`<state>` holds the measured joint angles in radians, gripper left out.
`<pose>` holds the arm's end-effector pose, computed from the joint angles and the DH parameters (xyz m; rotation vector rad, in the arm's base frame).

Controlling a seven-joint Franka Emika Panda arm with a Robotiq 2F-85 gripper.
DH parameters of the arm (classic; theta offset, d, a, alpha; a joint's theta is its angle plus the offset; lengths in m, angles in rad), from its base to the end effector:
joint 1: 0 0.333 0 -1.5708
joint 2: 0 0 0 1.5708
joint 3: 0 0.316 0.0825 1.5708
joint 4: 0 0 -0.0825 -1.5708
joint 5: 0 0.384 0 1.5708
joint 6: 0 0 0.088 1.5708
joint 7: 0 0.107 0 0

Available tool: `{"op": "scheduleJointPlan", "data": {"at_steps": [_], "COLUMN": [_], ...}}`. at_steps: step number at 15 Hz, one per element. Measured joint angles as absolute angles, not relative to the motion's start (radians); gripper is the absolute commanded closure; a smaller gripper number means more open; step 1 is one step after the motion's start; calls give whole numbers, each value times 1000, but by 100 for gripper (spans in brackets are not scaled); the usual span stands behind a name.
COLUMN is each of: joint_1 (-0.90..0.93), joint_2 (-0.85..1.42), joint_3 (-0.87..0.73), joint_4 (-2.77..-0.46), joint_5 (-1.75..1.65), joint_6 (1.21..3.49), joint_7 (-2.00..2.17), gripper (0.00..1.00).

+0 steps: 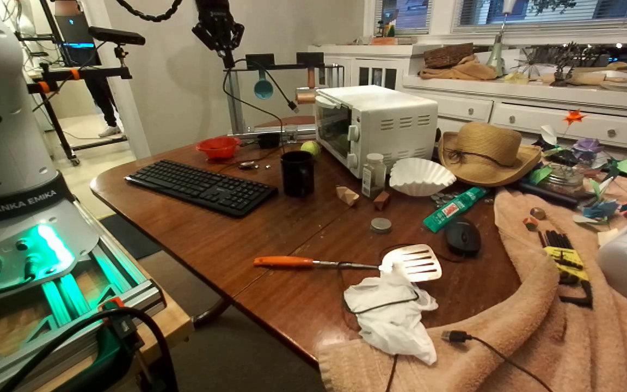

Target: Move the black cable backwards

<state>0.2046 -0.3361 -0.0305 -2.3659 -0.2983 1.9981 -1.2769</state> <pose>0.4368 0.0582 0.4548 2.0588 2.0810 -0.2385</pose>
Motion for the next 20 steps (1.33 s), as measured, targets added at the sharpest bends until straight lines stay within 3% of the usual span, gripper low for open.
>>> {"op": "scheduleJointPlan", "data": {"at_steps": [20], "joint_1": [82], "joint_2": [116], "joint_3": [21], "joint_4": [-1885], "joint_5": [-550], "joint_6": [2373], "joint_7": [-1162], "gripper": [99]}}
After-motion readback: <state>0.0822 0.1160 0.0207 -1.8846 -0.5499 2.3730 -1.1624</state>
